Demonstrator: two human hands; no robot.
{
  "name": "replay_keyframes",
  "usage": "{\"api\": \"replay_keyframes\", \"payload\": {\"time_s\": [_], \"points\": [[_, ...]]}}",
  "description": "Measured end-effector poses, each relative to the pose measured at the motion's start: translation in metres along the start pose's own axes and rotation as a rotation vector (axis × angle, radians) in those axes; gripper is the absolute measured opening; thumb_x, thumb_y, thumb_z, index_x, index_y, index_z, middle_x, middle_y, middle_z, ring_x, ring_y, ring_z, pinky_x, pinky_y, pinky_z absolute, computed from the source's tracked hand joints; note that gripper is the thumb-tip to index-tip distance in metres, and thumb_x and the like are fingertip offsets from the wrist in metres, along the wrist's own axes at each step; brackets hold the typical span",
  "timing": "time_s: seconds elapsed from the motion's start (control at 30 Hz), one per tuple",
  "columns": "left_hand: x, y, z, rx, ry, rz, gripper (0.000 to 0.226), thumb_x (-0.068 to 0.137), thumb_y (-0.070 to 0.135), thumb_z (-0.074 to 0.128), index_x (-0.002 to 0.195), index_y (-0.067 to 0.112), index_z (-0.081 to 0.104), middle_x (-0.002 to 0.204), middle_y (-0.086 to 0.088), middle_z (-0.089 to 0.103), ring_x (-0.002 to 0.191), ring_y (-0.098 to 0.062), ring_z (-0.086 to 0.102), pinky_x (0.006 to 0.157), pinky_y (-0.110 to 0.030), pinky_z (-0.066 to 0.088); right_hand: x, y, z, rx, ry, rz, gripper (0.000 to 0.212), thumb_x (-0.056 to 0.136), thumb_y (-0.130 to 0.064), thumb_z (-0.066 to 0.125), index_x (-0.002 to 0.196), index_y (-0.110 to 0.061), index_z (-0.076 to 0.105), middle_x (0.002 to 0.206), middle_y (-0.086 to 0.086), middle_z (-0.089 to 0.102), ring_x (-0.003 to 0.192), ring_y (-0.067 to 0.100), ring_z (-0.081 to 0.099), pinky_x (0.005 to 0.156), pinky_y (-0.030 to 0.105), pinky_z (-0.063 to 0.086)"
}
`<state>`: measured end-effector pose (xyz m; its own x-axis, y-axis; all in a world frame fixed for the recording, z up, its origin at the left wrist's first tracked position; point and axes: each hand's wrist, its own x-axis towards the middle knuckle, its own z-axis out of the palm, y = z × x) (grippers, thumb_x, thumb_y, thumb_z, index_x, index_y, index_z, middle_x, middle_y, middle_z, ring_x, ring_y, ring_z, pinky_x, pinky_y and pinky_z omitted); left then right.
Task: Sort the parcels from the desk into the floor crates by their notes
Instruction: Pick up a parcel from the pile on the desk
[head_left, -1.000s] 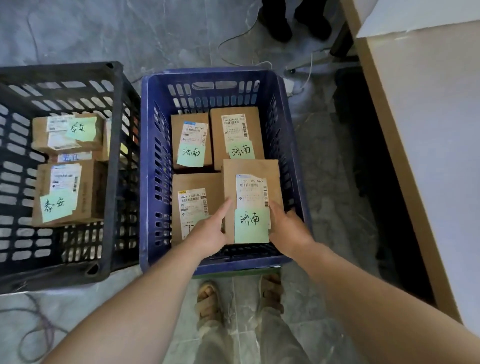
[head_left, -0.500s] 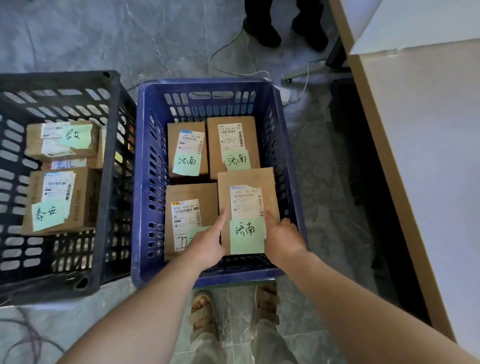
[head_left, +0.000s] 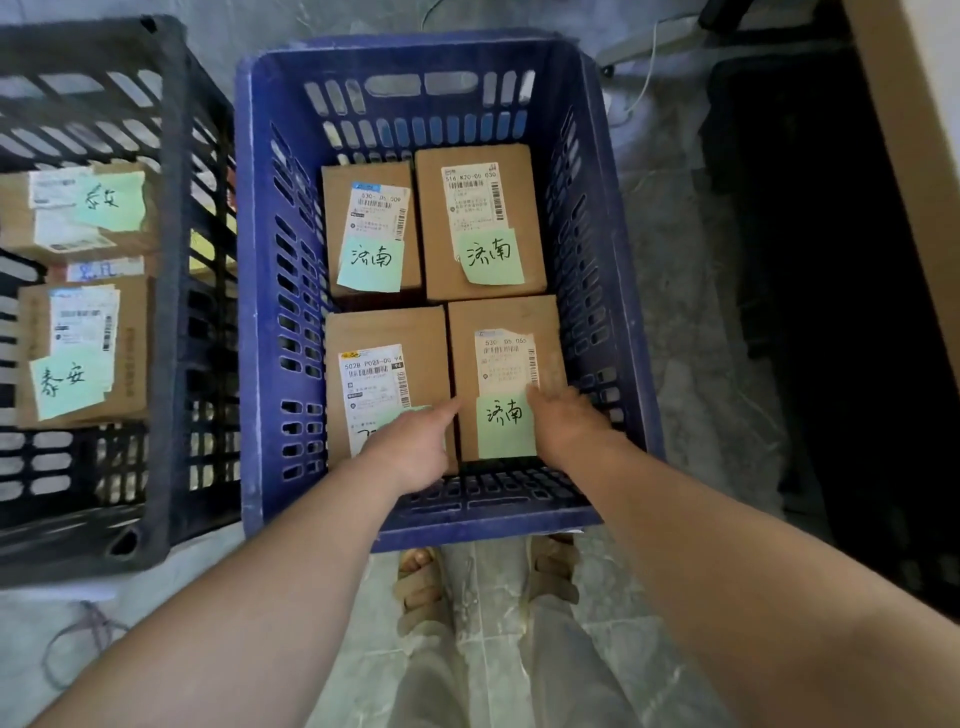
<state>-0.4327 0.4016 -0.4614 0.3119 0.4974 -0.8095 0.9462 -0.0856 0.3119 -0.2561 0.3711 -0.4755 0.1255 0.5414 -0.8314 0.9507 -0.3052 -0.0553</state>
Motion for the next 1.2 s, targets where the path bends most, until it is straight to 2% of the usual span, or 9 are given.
{"api": "replay_keyframes", "payload": {"time_s": [0.13, 0.23, 0.4, 0.57, 0.7, 0.83, 0.9, 1.03, 1.2], "points": [[-0.008, -0.006, -0.005, 0.029, 0.077, -0.012, 0.071, 0.097, 0.010, 0.047, 0.155, 0.032, 0.011, 0.161, -0.001, 0.018, 0.142, -0.024, 0.027, 0.111, -0.039, 0.033, -0.007, -0.007, -0.004, -0.029, -0.002, 0.010, 0.062, 0.090, 0.000, 0.048, 0.146, -0.017, 0.028, 0.150, 0.020, 0.019, 0.127, 0.035, 0.040, 0.098, 0.044, 0.043], [-0.020, -0.006, -0.016, 0.042, 0.139, -0.023, 0.070, 0.098, 0.015, 0.047, 0.155, 0.031, 0.008, 0.162, 0.000, 0.012, 0.147, -0.024, 0.017, 0.116, -0.040, 0.024, -0.023, -0.011, -0.016, -0.010, 0.045, 0.013, 0.050, 0.090, -0.003, 0.049, 0.139, -0.010, 0.036, 0.139, 0.020, 0.031, 0.116, 0.034, 0.048, 0.090, 0.042, 0.045], [-0.059, 0.012, -0.044, 0.109, 0.217, -0.011, 0.072, 0.099, 0.023, 0.046, 0.156, 0.028, 0.002, 0.163, 0.001, -0.004, 0.148, -0.027, 0.010, 0.117, -0.042, 0.020, -0.072, -0.015, -0.042, -0.007, 0.169, 0.009, 0.049, 0.091, -0.006, 0.049, 0.139, -0.008, 0.036, 0.133, 0.017, 0.035, 0.116, 0.033, 0.047, 0.092, 0.041, 0.046], [-0.115, 0.025, -0.070, 0.192, 0.286, 0.030, 0.073, 0.100, 0.038, 0.043, 0.155, 0.029, -0.004, 0.163, -0.001, -0.009, 0.149, -0.030, 0.006, 0.119, -0.045, 0.010, -0.135, -0.020, -0.065, 0.046, 0.250, 0.053, 0.047, 0.090, -0.011, 0.052, 0.135, -0.010, 0.038, 0.133, 0.014, 0.035, 0.120, 0.032, 0.043, 0.082, 0.040, 0.045], [-0.160, 0.039, -0.083, 0.304, 0.378, 0.075, 0.074, 0.099, 0.047, 0.039, 0.155, 0.027, -0.005, 0.163, -0.006, -0.008, 0.150, -0.027, 0.002, 0.120, -0.046, 0.003, -0.189, -0.022, -0.081, 0.118, 0.399, 0.078, 0.043, 0.094, -0.010, 0.046, 0.135, -0.013, 0.037, 0.135, 0.013, 0.035, 0.124, 0.031, 0.038, 0.086, 0.041, 0.045], [-0.205, 0.069, -0.073, 0.393, 0.450, 0.157, 0.074, 0.100, 0.050, 0.036, 0.155, 0.025, -0.007, 0.162, -0.007, -0.011, 0.150, -0.025, -0.005, 0.119, -0.050, -0.004, -0.240, -0.019, -0.073, 0.177, 0.575, 0.094, 0.050, 0.092, -0.021, 0.056, 0.138, -0.018, 0.035, 0.139, 0.009, 0.034, 0.128, 0.027, 0.034, 0.086, 0.037, 0.046], [-0.220, 0.083, -0.066, 0.417, 0.482, 0.199, 0.073, 0.100, 0.051, 0.034, 0.154, 0.025, -0.008, 0.162, -0.008, -0.012, 0.150, -0.026, -0.008, 0.119, -0.052, -0.005, -0.265, -0.013, -0.063, 0.181, 0.647, 0.126, 0.058, 0.094, -0.030, 0.055, 0.145, -0.021, 0.029, 0.148, 0.010, 0.029, 0.135, 0.028, 0.031, 0.095, 0.037, 0.044], [-0.243, 0.116, -0.067, 0.468, 0.534, 0.300, 0.072, 0.100, 0.054, 0.029, 0.154, 0.026, -0.009, 0.162, -0.008, -0.013, 0.149, -0.026, -0.011, 0.117, -0.053, -0.008, -0.319, 0.007, -0.057, 0.227, 0.730, 0.233, 0.065, 0.097, -0.041, 0.049, 0.152, -0.021, 0.020, 0.157, 0.010, 0.020, 0.142, 0.029, 0.023, 0.111, 0.041, 0.032], [-0.272, 0.167, -0.047, 0.559, 0.570, 0.463, 0.073, 0.099, 0.057, 0.025, 0.154, 0.025, -0.012, 0.162, -0.008, -0.013, 0.149, -0.027, -0.010, 0.119, -0.053, -0.005, -0.385, 0.047, -0.037, 0.281, 0.792, 0.357, 0.061, 0.097, -0.043, 0.049, 0.148, -0.020, 0.026, 0.156, 0.011, 0.022, 0.141, 0.030, 0.025, 0.113, 0.041, 0.026]]}}
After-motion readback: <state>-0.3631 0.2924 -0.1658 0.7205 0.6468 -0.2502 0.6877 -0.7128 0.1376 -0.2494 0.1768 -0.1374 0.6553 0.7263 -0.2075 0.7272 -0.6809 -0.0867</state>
